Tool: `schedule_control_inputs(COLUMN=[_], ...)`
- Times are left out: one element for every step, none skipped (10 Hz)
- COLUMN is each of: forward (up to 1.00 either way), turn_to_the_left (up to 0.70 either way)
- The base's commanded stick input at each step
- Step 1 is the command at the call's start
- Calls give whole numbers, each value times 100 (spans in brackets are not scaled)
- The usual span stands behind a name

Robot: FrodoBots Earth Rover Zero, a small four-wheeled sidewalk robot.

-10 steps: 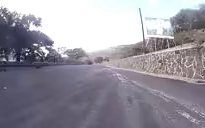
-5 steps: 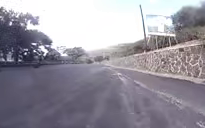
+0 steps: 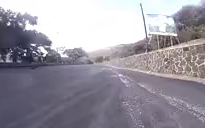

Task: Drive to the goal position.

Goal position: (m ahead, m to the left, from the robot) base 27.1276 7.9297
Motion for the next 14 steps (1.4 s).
schedule_control_inputs(forward=[70, 70, 70, 70, 70, 70, 70, 70, 70, 70, 70, 70, 70, 70], turn_to_the_left=[0, 0, 0, 0, 0, 0, 0, 0, 0, 0, 0, 0, 0, 0])
